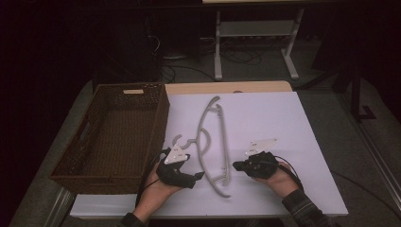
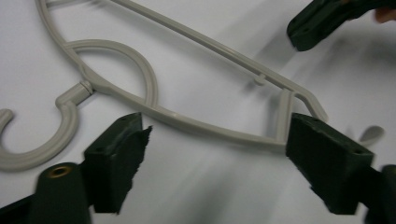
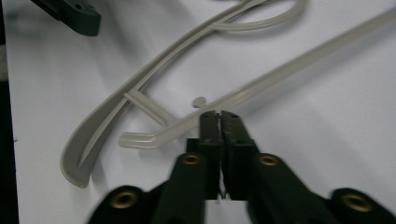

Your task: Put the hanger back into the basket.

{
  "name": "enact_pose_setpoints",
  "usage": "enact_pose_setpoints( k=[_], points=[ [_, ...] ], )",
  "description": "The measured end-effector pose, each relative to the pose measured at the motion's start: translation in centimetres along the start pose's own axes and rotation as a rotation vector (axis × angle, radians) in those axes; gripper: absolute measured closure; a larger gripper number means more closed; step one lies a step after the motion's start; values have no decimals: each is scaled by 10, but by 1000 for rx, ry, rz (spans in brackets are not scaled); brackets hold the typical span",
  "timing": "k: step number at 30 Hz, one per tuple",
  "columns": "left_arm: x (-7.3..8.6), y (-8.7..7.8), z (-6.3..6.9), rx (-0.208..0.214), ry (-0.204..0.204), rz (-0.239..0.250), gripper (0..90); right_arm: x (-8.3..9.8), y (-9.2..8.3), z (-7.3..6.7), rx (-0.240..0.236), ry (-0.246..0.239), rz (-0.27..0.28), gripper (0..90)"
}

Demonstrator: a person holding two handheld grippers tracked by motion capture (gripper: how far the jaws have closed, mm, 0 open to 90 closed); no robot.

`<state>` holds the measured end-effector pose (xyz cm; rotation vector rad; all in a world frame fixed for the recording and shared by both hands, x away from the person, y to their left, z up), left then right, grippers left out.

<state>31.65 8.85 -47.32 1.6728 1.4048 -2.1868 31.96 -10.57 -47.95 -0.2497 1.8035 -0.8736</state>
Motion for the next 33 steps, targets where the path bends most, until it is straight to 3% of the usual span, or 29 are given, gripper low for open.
enact_pose_setpoints(
  k=[6,8,12,17,23,30,33],
  points=[
    [-19,23,-14,-36,-29,-13,379,4,-21,11,43,54,56,504],
    [-27,32,-22,-61,-47,-17,408,6,-27,14,61,73,70,460],
    [-40,50,-44,-133,-78,-29,489,11,-37,20,78,91,87,445],
    [-45,72,-73,-229,-64,-87,574,14,-42,22,87,92,94,445],
    [-41,95,-95,-228,-148,-123,633,15,-42,22,90,91,89,449],
    [-38,104,-98,-213,-148,-151,646,15,-44,23,100,96,98,460],
    [-37,106,-97,-219,-128,-149,669,14,-45,23,104,96,105,467]
  ],
)
Point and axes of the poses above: each handheld gripper's, and its own axes: y roughly forward along the jaws, x roughly out of its underside, z roughly to its right, the point moved 8 cm from there along y, roughly forward along the jaws, and after that the axes turned 6 degrees about -x, right-handed, at the moved point
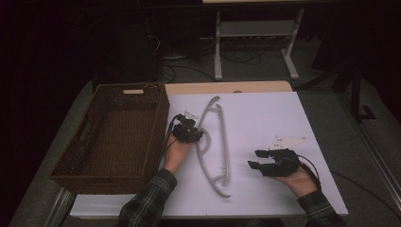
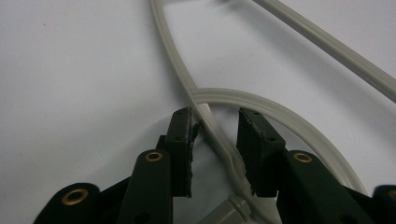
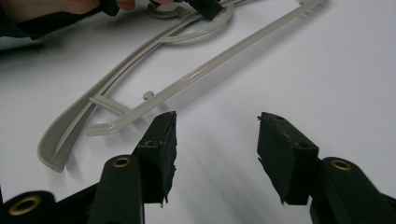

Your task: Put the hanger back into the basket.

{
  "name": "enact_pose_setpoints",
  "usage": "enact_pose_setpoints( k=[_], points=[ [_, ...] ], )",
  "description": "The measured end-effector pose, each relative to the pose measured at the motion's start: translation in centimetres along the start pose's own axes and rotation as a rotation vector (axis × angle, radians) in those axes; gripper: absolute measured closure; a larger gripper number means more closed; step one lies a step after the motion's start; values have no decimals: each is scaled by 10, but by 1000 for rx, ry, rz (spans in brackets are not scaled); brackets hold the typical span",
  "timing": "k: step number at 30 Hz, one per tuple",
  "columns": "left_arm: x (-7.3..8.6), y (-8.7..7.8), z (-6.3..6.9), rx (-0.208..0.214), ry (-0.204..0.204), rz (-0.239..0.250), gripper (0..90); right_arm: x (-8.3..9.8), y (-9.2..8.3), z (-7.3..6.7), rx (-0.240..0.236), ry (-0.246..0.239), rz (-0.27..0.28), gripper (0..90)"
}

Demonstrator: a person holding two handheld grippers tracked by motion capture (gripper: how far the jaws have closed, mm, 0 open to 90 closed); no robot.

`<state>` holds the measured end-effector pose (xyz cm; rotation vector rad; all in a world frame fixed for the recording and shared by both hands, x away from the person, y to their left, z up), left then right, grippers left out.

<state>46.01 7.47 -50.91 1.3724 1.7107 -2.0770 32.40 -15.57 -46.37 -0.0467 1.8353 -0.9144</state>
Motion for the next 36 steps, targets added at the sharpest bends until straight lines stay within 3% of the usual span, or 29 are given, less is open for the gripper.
enact_pose_setpoints(
  k=[4,11,16,19,25,33,36],
  points=[
    [-1,1,0,1,-5,3,690,0,0,0,-2,4,-1,475],
    [-4,1,-4,37,-83,20,756,-2,-1,0,0,8,11,487],
    [-6,3,0,41,-64,20,757,-3,-2,0,-2,13,17,489],
    [-8,5,6,79,-58,21,756,-3,-2,0,-1,14,19,489],
    [-17,13,29,153,-22,28,759,-4,-3,0,-1,12,23,489],
    [-36,31,76,233,74,24,763,-6,-4,0,1,11,36,493],
    [-40,34,87,248,101,28,763,-7,-6,1,3,12,45,493]
  ],
)
Point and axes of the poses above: each handheld gripper's, and its own axes: y roughly forward along the jaws, x roughly out of its underside, z roughly to its right, the point moved 8 cm from there along y, roughly forward along the jaws, and after that the axes turned 6 degrees about -x, right-handed, at the moved point
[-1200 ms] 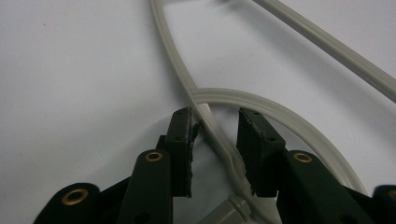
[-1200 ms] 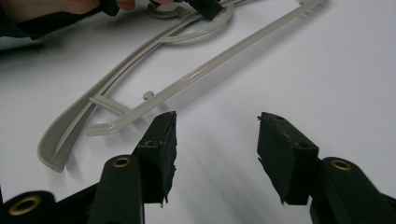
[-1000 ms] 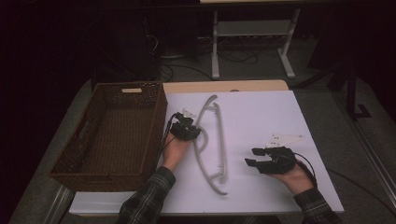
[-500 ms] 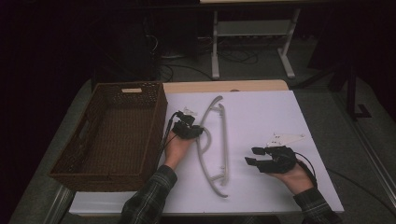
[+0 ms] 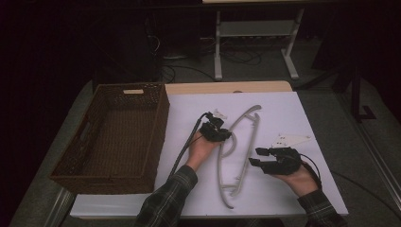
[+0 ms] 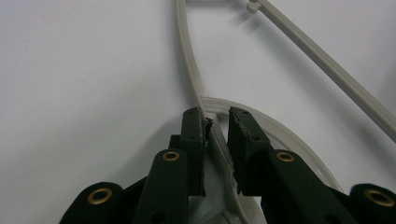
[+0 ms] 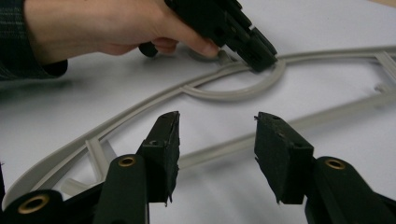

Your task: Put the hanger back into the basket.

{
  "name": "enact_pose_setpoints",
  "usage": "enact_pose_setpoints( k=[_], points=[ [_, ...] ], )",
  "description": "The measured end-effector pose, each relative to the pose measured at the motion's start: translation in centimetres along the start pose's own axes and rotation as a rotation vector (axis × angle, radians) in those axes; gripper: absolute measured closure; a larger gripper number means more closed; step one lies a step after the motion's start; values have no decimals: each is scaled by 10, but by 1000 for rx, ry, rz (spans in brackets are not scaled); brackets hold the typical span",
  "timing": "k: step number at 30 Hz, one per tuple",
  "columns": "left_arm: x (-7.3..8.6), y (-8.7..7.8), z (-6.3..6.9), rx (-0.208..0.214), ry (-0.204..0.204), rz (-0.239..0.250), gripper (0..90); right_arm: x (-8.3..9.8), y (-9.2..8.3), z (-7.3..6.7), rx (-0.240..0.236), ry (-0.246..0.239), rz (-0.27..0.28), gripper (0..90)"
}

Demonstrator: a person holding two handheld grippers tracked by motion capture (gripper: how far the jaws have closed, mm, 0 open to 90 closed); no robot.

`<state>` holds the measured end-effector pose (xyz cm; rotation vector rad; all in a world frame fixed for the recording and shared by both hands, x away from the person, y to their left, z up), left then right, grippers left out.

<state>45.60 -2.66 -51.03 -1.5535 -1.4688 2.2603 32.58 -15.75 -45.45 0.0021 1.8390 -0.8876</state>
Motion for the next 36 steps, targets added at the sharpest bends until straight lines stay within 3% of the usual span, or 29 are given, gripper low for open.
enact_pose_setpoints(
  k=[5,11,13,15,21,30,32,36],
  points=[
    [-1,-17,10,28,6,20,705,-1,-6,3,13,9,23,493],
    [5,-50,38,89,47,37,686,-2,-9,6,27,18,31,497],
    [8,-51,43,90,60,28,686,-2,-9,7,32,15,31,498],
    [18,-49,50,64,76,4,684,-3,-9,7,38,19,31,499],
    [26,-28,51,61,55,-24,683,-2,-9,9,43,24,32,501],
    [23,-19,50,42,59,-10,748,-1,-13,13,53,33,42,510],
    [22,-19,51,56,61,-7,767,-2,-13,13,54,30,45,511],
    [24,-22,54,88,106,-22,802,-3,-15,14,62,33,51,516]
  ],
)
Point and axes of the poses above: each handheld gripper's, and its own axes: y roughly forward along the jaws, x roughly out of its underside, z roughly to its right, the point moved 8 cm from there along y, roughly forward along the jaws, and after that the axes turned 6 degrees about -x, right-handed, at the moved point
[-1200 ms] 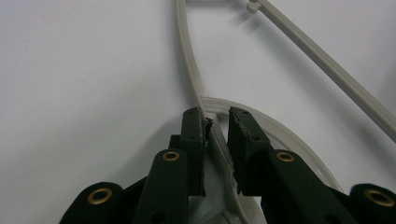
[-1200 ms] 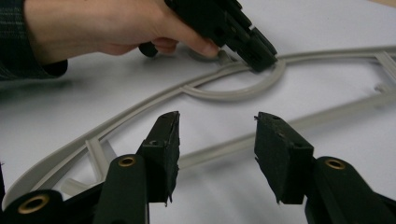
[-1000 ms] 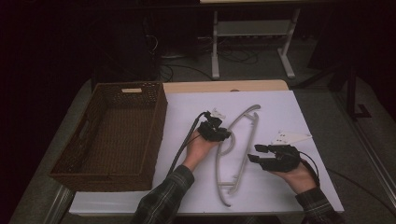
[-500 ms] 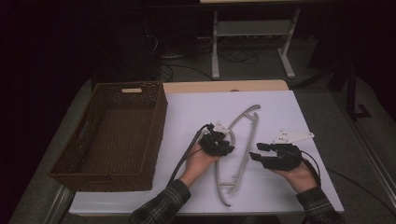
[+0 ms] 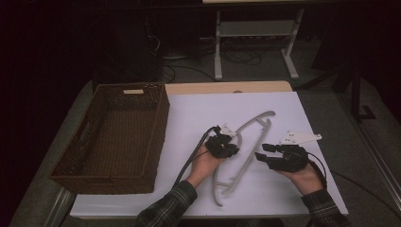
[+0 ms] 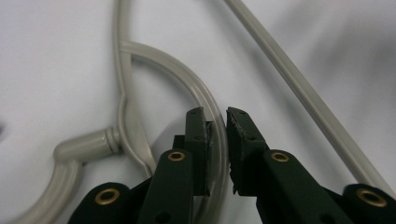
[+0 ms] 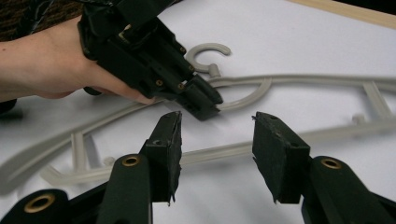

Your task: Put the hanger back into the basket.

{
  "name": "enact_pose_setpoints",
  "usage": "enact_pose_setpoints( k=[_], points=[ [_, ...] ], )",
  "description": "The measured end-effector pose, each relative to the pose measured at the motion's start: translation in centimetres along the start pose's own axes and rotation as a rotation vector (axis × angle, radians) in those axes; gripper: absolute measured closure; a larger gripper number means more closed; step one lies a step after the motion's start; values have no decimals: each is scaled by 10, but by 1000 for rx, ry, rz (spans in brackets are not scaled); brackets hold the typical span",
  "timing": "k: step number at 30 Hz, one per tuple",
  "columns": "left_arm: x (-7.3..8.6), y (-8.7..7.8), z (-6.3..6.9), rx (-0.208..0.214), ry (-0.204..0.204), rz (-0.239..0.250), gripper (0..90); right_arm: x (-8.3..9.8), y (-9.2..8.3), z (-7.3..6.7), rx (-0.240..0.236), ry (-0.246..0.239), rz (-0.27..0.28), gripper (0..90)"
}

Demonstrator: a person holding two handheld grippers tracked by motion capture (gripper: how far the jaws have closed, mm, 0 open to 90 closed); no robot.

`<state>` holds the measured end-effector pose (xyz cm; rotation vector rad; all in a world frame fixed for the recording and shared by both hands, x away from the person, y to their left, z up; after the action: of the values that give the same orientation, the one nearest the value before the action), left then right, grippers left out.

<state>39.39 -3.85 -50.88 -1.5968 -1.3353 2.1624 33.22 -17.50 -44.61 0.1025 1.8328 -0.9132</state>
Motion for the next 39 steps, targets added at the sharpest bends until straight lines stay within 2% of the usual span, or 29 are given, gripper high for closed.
enact_pose_setpoints(
  k=[2,8,12,15,18,21,23,27,30,36,39],
  points=[
    [1,-3,-1,16,37,-11,817,-1,-1,0,-2,5,6,517],
    [7,-11,-4,68,59,-30,817,-1,-1,0,-1,6,7,518],
    [8,-13,-2,84,56,-20,810,-1,0,0,0,4,6,518],
    [5,-27,-2,94,11,32,755,-1,-1,0,0,4,7,518],
    [2,-47,-5,57,7,43,689,-1,-1,0,-1,4,9,518],
    [9,-65,-7,38,-7,37,623,0,0,-2,-7,-1,3,547],
    [19,-75,-7,28,-12,32,576,0,1,-3,-13,-6,-5,616],
    [39,-92,-8,23,-38,49,470,5,11,-6,-19,-25,-48,816],
    [48,-98,-8,12,-40,53,381,10,24,-6,-27,-31,-87,893],
    [51,-99,-15,-22,-67,60,231,15,44,1,-23,-24,-135,895],
    [52,-98,-17,-42,-72,58,189,20,48,4,-25,-24,-163,895]
  ],
)
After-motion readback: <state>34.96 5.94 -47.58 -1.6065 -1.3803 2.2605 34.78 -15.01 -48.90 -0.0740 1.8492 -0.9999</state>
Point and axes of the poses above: each handheld gripper's, and its own axes: y roughly forward along the jaws, x roughly out of its underside, z roughly to its right, the point moved 8 cm from there along y, roughly forward along the jaws, and after that the axes turned 6 degrees about -x, right-handed, at the moved point
